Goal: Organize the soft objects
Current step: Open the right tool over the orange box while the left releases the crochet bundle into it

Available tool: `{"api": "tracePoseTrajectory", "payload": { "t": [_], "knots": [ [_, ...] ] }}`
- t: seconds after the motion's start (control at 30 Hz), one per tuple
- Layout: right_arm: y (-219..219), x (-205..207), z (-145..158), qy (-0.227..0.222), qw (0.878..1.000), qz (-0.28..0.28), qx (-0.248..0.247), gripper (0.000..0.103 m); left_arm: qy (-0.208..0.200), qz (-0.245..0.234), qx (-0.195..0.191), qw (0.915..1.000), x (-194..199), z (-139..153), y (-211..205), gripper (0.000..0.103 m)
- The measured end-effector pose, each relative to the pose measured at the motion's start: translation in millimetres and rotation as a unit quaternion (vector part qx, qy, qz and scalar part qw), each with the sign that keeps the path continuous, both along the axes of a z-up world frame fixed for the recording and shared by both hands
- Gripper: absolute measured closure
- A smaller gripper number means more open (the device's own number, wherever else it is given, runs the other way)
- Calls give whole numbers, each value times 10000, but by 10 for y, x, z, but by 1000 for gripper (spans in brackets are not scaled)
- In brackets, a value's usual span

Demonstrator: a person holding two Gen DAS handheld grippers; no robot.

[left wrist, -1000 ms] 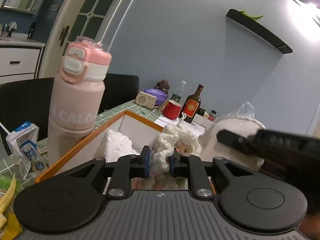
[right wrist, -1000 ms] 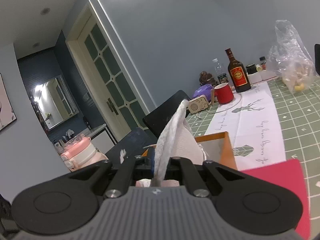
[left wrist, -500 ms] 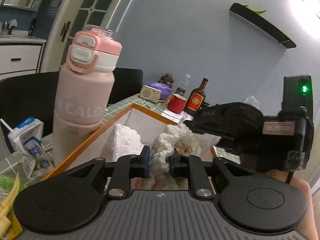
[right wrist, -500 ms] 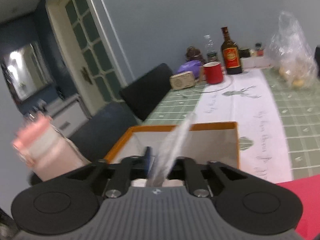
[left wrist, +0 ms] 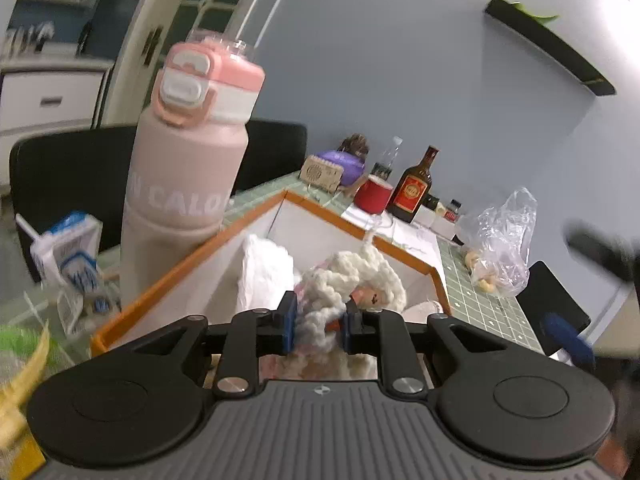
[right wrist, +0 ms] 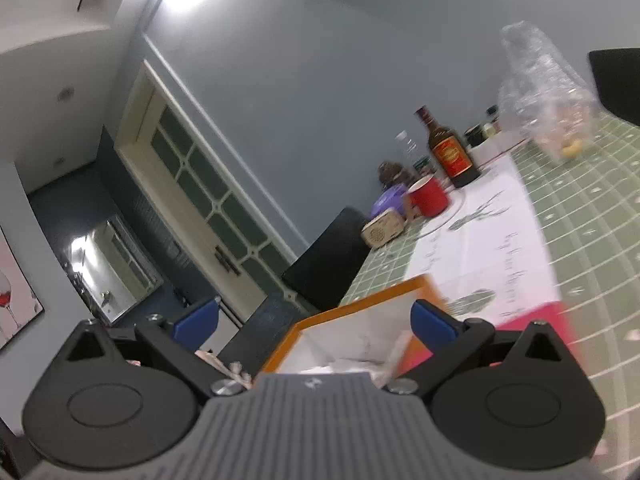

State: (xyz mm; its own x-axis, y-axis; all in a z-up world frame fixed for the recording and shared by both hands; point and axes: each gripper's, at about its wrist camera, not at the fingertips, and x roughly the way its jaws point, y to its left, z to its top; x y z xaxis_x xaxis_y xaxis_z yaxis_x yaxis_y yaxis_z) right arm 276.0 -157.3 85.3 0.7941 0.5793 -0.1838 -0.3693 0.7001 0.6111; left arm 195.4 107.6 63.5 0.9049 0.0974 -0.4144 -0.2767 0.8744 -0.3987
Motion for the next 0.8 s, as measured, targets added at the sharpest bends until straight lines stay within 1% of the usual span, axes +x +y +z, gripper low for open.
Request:
{"api": "tracePoseTrajectory", "payload": {
  "t": [0.07,0.13,0.27,0.33,0.37,0.4,0.47,0.57,0.6,0.67,0.7,0.77,0.8],
  "knots": [
    [-187,-60,-48,-56,9988,-206,-445,3,23,87,126,9999,30,48,-71,80],
    [-410,-156,-112,-167,9970,-333,-683,3,13,145,355,9993,89,87,-190,80],
    [-815,-304,-295,-343,9954,-441,-779,3,210,285,670,9971,272,33,-383,81],
    [-975,-331,-396,-339,9952,-545,-739,3,271,291,1035,9938,350,34,-519,82],
    [-1047,-347,-435,-313,9951,-572,-737,5,264,288,1226,9917,389,42,-588,82],
    [-1098,-348,-466,-263,9949,-606,-757,8,260,273,1331,9904,421,49,-633,82],
    [-1166,-336,-492,-161,9936,-752,-832,9,336,257,1371,9897,505,73,-698,82],
    [-1242,-357,-526,-150,9931,-814,-831,9,662,367,1402,9872,639,98,-760,82],
    [-1230,-354,-521,-144,9925,-785,-928,9,739,438,1479,9853,679,105,-787,81],
    [-1178,-346,-524,-134,9884,-892,-1223,9,787,633,1832,9779,733,121,-868,80],
    [-1156,-342,-532,-123,9863,-933,-1355,9,774,658,1974,9750,757,123,-899,78],
    [-1105,-331,-549,-110,9830,-943,-1574,9,719,633,2164,9716,786,112,-943,67],
    [-1080,-325,-560,-123,9803,-957,-1722,9,685,564,2271,9698,808,104,-958,49]
  ]
}}
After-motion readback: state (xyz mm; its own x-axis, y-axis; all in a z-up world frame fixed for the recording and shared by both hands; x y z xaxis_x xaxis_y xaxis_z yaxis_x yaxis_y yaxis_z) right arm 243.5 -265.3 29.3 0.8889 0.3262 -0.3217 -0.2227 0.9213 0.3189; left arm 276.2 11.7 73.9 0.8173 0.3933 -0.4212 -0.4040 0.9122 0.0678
